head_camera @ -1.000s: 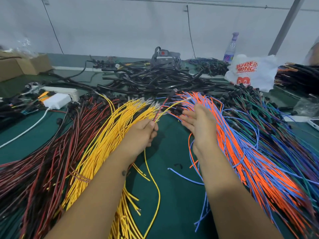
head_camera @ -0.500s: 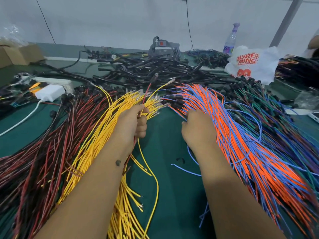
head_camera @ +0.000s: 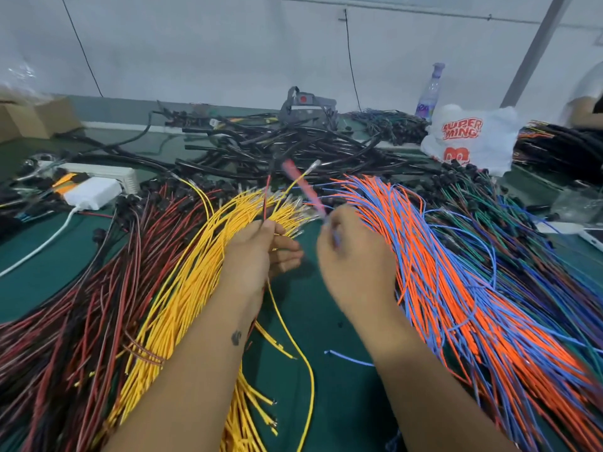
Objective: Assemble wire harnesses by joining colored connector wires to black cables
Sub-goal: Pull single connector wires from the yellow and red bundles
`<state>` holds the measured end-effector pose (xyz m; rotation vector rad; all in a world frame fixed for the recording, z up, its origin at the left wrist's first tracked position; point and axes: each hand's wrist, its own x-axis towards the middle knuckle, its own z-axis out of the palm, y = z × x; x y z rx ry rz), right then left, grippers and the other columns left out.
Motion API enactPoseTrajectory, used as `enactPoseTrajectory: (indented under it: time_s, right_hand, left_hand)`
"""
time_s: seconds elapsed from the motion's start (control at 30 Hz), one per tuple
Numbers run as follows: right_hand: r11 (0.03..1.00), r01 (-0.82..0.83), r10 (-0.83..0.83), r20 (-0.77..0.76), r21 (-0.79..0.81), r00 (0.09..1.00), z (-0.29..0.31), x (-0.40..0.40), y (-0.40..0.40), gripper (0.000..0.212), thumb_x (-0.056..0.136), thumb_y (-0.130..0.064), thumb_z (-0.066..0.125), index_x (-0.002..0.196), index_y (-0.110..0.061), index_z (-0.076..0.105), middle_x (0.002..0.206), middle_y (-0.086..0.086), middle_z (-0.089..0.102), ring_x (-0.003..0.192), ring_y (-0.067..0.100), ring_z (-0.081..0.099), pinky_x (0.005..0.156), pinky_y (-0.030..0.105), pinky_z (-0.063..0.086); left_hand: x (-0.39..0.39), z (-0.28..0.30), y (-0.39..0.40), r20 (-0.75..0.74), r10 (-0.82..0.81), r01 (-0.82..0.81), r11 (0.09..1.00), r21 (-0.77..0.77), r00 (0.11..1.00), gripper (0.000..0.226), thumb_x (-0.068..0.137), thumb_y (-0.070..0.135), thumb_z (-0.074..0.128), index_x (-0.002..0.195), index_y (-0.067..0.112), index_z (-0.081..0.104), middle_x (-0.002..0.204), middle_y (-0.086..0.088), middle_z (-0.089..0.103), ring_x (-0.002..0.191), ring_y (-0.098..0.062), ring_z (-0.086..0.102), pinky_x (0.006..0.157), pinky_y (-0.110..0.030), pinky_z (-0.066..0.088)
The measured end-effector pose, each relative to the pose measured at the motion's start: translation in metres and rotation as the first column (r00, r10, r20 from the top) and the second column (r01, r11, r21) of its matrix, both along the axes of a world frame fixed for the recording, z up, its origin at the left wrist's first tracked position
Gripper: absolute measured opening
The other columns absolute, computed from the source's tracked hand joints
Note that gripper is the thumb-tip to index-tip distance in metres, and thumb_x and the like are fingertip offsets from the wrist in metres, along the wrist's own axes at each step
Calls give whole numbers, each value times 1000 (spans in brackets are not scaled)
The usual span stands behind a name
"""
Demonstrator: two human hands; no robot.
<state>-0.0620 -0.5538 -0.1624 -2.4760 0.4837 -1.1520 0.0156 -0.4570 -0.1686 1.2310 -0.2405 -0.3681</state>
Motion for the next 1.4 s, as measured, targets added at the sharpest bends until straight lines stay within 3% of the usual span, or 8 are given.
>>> enactPoseTrajectory:
  time_s: [0.23,0.37,0.47,0.63,0.8,0.93,1.07,1.4]
  right_hand:
    - [957,-166,92,-294,-237,951,-14,7,25,32,95,-24,43,125,-13,45,91,14,68,84,41,64,56,38,24]
    - [939,-332,295,-284,-89,912,-8,5,31,9,87,-29,48,92,-24,54,75,5,62,75,38,56,54,34,23]
    - [956,-275,291,-191,107,938,-7,5,30,27,80,-39,45,57,-26,43,52,2,42,62,28,39,53,33,23]
    - [937,-313,325,-62,155,944,-10,1,34,31,78,-39,46,51,-27,37,47,-1,40,54,20,35,52,32,25]
    - [800,-338,215,288,495,933,-2,10,27,22,82,-37,58,65,-23,59,52,-4,50,52,8,42,56,36,40]
    - [600,-299,29,354,742,935,0,14,5,5,91,-20,64,86,-19,64,70,2,60,65,15,53,63,37,46]
    - [490,-355,-62,438,796,897,5,12,-11,16,96,-15,56,82,-18,61,69,1,59,48,3,49,45,14,39]
    - [486,-418,-34,494,768,869,5,13,-17,27,98,-10,52,72,-14,61,60,-4,58,46,6,48,48,17,41]
  left_hand:
    - [-1,0,0,30,7,-8,1000,22,1000,28,102,19,41,86,11,62,77,-7,71,66,-17,63,58,-20,50]
    - [0,1,4,68,26,-28,999,30,997,28,102,17,42,79,11,58,51,5,57,48,-8,55,47,-15,44]
    - [0,0,5,161,40,-56,994,96,986,27,102,18,42,79,11,56,44,8,44,39,-6,41,41,-15,35]
    - [-1,2,4,161,-5,-11,995,98,987,27,102,19,44,79,12,56,44,5,41,37,-7,37,41,-17,32]
    - [0,-2,4,122,-15,3,995,98,992,30,103,24,40,77,19,54,54,2,31,43,-11,25,40,-16,22]
    - [-2,-3,2,189,-132,97,978,186,973,26,102,28,42,83,19,57,48,11,24,39,-5,19,38,-13,17]
    - [-1,-3,2,200,-212,159,955,251,957,26,102,28,43,83,19,58,48,11,26,39,-5,18,39,-15,15]
    - [-3,-6,2,272,-298,189,913,362,915,28,102,29,44,84,20,64,53,8,28,44,-7,23,40,-17,22]
